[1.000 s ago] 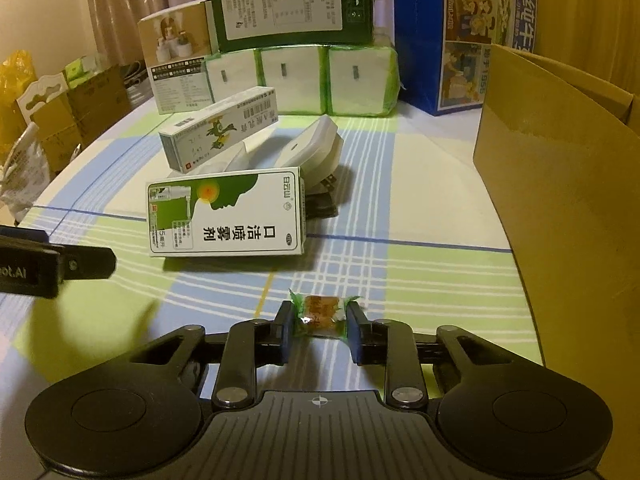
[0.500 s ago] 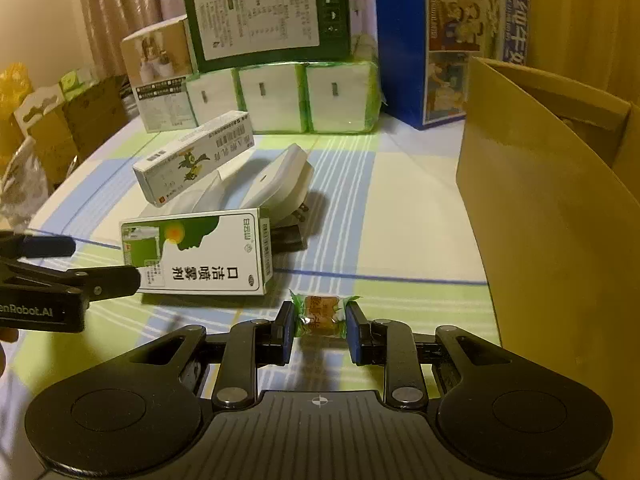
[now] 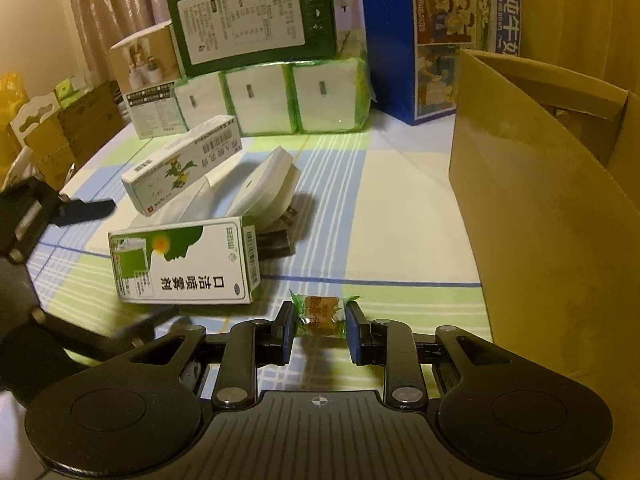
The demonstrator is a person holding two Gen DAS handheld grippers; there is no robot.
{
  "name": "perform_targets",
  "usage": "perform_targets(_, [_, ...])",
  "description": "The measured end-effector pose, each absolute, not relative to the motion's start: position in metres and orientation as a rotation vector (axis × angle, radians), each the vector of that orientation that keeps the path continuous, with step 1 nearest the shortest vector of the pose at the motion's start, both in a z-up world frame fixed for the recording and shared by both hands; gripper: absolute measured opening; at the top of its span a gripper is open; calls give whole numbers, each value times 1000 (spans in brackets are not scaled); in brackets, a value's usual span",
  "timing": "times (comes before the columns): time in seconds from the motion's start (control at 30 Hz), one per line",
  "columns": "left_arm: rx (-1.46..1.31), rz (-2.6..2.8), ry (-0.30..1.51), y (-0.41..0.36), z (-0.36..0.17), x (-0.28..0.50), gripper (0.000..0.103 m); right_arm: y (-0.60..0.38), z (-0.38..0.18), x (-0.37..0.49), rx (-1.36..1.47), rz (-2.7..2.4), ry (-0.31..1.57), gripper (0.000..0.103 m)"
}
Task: Organize objects
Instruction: 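Grasp the green-white spray box with the left tool while the right tool holds the candy, then carry the spray box and candy over the cardboard box with both tools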
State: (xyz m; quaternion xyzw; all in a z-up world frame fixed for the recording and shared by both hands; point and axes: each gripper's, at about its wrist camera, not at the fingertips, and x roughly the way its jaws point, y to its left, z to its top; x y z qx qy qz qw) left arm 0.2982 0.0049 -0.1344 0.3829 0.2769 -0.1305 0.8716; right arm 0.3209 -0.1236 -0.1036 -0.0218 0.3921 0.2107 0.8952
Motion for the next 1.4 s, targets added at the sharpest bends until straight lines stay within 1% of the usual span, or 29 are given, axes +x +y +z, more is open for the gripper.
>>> perform_targets(0.07, [854,-270,573,1,-140,299,79,-124,-103,321,-38,436,813,24])
perform_targets(0.13, [878,-278,567,-1,-143,299,70,-124,-103,321,-31,437,814,24])
perform_targets(0.27, [919,-278,570,-6,-144,297,65,-124,-102,320,-12,433,815,24])
perform_targets(0.37, [918,-265,608,-9,-139,295,61,-124,-101,317,-14,437,811,24])
perform_targets(0.43, [801,-254,680,-2,-127,294,57,-125,-100,315,-9,437,813,24])
perform_targets(0.5, [602,-262,773,12,-111,292,54,-127,-98,311,-6,440,816,24])
perform_targets(0.57, [414,-259,865,27,-99,290,54,-129,-97,306,-7,447,819,24])
perform_targets(0.67, [248,-249,900,41,-93,281,51,-128,-96,299,-3,459,829,24])
perform_targets(0.8, [244,-268,838,40,-94,275,51,-127,-98,296,0,461,838,24])
perform_targets(1.07, [166,-259,877,44,-109,296,52,-125,-101,299,11,461,848,24])
perform_targets(1.4, [178,-216,881,38,-115,300,50,-120,-107,302,18,461,873,24])
